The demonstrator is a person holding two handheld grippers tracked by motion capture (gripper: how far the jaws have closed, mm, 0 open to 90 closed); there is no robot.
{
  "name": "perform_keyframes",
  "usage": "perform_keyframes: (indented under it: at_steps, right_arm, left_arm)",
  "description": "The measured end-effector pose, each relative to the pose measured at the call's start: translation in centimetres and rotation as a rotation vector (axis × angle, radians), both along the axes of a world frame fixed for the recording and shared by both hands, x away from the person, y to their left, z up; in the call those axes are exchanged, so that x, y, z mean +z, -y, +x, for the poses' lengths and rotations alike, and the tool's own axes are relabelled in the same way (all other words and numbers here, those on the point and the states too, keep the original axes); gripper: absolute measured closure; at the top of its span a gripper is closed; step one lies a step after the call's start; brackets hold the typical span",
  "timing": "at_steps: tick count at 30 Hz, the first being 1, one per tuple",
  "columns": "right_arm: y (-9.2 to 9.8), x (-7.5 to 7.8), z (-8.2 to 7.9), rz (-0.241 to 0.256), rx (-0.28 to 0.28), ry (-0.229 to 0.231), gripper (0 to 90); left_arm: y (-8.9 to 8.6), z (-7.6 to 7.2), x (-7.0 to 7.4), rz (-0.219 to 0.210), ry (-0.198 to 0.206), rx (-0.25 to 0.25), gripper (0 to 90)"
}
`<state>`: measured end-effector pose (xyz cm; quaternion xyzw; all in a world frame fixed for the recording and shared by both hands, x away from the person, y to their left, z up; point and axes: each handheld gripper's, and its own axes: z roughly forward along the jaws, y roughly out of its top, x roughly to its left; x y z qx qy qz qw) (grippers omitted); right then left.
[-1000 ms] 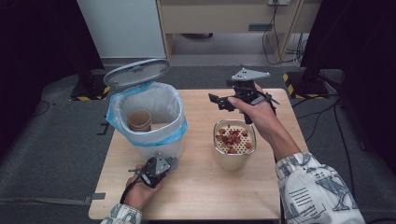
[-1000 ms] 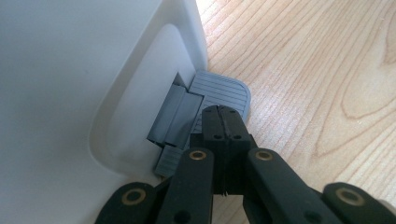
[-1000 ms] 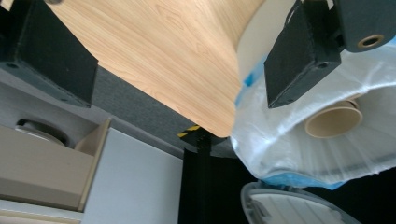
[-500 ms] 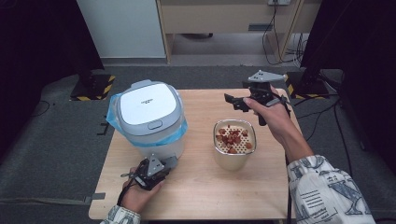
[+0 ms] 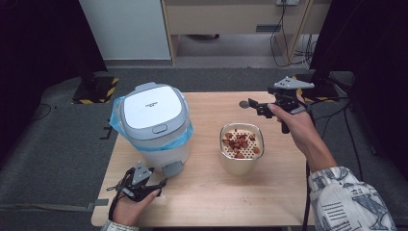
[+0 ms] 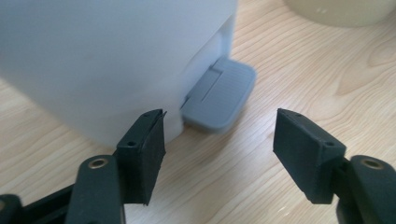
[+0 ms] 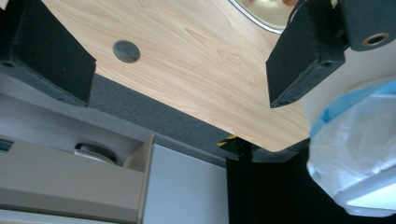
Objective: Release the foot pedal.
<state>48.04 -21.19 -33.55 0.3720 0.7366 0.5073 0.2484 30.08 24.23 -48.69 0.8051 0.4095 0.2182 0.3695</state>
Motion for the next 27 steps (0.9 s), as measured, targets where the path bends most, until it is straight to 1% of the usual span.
perform_keyframes:
  at_steps: [1,2,3,4,5,6,7,8,9,10,11,12,13,14,15,16,17,19,20,21,22,24,25,27]
  right_arm:
    - [0.7,-0.3,-0.1,0.003,-0.013,-0.002,7.9]
    - [0.7,-0.3,-0.1,0.003,-0.013,-0.002,7.9]
    - [1.4,-0.6,-0.2,0.001,-0.027,-0.004,7.8]
    - [1.4,-0.6,-0.2,0.001,-0.027,-0.004,7.8]
    - [2.0,-1.0,-0.3,0.0,-0.039,-0.007,7.6]
    - [2.0,-1.0,-0.3,0.0,-0.039,-0.007,7.6]
    - [2.7,-1.4,-0.5,0.005,-0.054,-0.01,7.4]
    - [2.7,-1.4,-0.5,0.005,-0.054,-0.01,7.4]
    - [3.2,-2.0,-0.7,0.005,-0.068,-0.016,7.4]
    - [3.2,-2.0,-0.7,0.005,-0.068,-0.016,7.4]
    - [3.8,-2.6,-1.0,0.001,-0.083,-0.017,7.4]
    - [3.8,-2.6,-1.0,0.001,-0.083,-0.017,7.4]
    - [4.4,-3.1,-1.3,-0.004,-0.1,-0.011,7.4]
    - [4.4,-3.1,-1.3,-0.004,-0.1,-0.011,7.4]
    - [4.9,-3.8,-1.6,-0.014,-0.115,-0.012,7.5]
    - [4.9,-3.8,-1.6,-0.014,-0.115,-0.012,7.5]
    - [5.5,-4.4,-1.9,-0.015,-0.121,-0.02,7.6]
    - [5.9,-4.9,-2.1,-0.018,-0.128,-0.022,7.7]
    - [5.9,-4.9,-2.1,-0.018,-0.128,-0.022,7.7]
    - [6.4,-5.5,-2.4,-0.018,-0.136,-0.026,7.8]
    - [6.4,-5.5,-2.4,-0.018,-0.136,-0.026,7.8]
    - [6.8,-6.2,-2.7,-0.03,-0.143,-0.032,7.9]
    - [7.1,-7.0,-2.9,-0.034,-0.15,-0.043,7.9]
    - [7.4,-7.8,-3.2,-0.039,-0.159,-0.053,7.9]
  left_arm:
    - [-0.3,0.1,-0.2,-0.001,-0.006,0.013,27.3]
    - [-0.3,0.1,-0.2,-0.001,-0.006,0.013,25.4]
    - [-0.4,0.2,-0.3,0.009,-0.011,0.018,24.0]
    - [-0.4,0.2,-0.3,0.009,-0.011,0.018,22.9]
    - [-0.7,0.3,-0.4,0.016,-0.014,0.022,22.2]
    - [-0.7,0.3,-0.4,0.016,-0.014,0.022,21.6]
    - [-1.0,0.3,-0.5,0.016,-0.02,0.033,20.8]
    - [-1.0,0.3,-0.5,0.016,-0.02,0.033,19.8]
    - [-1.3,0.3,-0.6,0.014,-0.019,0.047,19.1]
    - [-1.3,0.3,-0.6,0.014,-0.019,0.047,18.7]
    - [-1.6,0.4,-0.6,0.008,-0.023,0.055,18.5]
    - [-1.6,0.4,-0.6,0.008,-0.023,0.055,18.3]
    - [-1.8,0.6,-0.8,0.01,-0.03,0.058,18.0]
    - [-1.8,0.6,-0.8,0.01,-0.03,0.058,17.5]
    - [-1.8,0.7,-0.9,0.009,-0.029,0.063,17.1]
    - [-1.8,0.7,-0.9,0.009,-0.029,0.063,16.8]
    - [-1.9,0.7,-0.9,0.013,-0.027,0.066,16.6]
    - [-2.0,0.7,-0.9,0.012,-0.025,0.074,16.3]
    - [-2.1,0.7,-0.9,0.014,-0.026,0.077,16.3]
    - [-2.3,0.7,-0.9,0.014,-0.024,0.088,16.3]
    - [-2.3,0.7,-0.9,0.014,-0.024,0.088,16.3]
    - [-2.5,0.8,-0.9,0.013,-0.02,0.098,16.1]
    - [-2.7,0.8,-1.0,0.013,-0.018,0.108,15.6]
    - [-2.9,0.9,-1.0,0.016,-0.019,0.115,15.2]
